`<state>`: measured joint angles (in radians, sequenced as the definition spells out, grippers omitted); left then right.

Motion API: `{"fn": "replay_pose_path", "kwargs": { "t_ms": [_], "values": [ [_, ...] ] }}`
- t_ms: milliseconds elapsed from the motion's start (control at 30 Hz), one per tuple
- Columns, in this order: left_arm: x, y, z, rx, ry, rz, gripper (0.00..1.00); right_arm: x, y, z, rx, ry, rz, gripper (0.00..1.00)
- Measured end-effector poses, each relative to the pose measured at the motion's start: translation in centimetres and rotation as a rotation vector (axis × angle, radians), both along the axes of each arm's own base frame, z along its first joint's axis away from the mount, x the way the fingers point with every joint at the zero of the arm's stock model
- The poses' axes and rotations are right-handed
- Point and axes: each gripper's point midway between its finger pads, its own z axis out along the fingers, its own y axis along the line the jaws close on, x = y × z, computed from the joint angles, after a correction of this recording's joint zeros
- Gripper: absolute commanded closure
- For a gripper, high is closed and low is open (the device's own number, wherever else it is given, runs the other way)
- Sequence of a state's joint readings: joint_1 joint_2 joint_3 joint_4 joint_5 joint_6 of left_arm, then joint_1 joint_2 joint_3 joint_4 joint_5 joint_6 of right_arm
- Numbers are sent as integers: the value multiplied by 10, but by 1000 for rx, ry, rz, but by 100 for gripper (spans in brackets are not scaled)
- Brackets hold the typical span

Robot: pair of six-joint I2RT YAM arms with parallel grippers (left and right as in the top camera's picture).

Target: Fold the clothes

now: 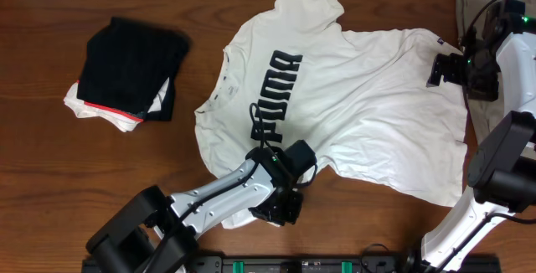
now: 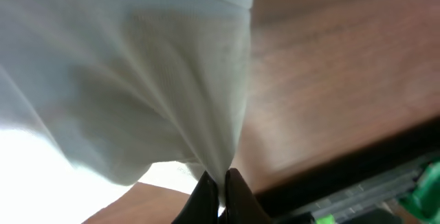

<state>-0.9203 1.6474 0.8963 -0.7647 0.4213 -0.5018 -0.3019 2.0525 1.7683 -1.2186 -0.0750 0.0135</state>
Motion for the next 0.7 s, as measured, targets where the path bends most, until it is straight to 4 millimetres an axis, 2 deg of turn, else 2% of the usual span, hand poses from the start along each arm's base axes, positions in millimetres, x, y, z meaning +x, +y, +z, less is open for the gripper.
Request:
{"fn": "replay_pose_path", "kwargs": {
  "t_ms": [67,200,367,500,700],
  "values": [
    [-5,-1,2,-12,28,1,86,0,0,0,0,0,0,1],
    [-12,0,4,-12,68,2,70,0,0,0,0,0,0,1],
    [-16,10,7,25,105,26,66,0,0,0,0,0,0,1],
    [-4,16,10,51,65,48,66,0,0,0,0,0,0,1],
    [26,41,5,185,-96,84,66,0,0,0,0,0,0,1]
  ]
}}
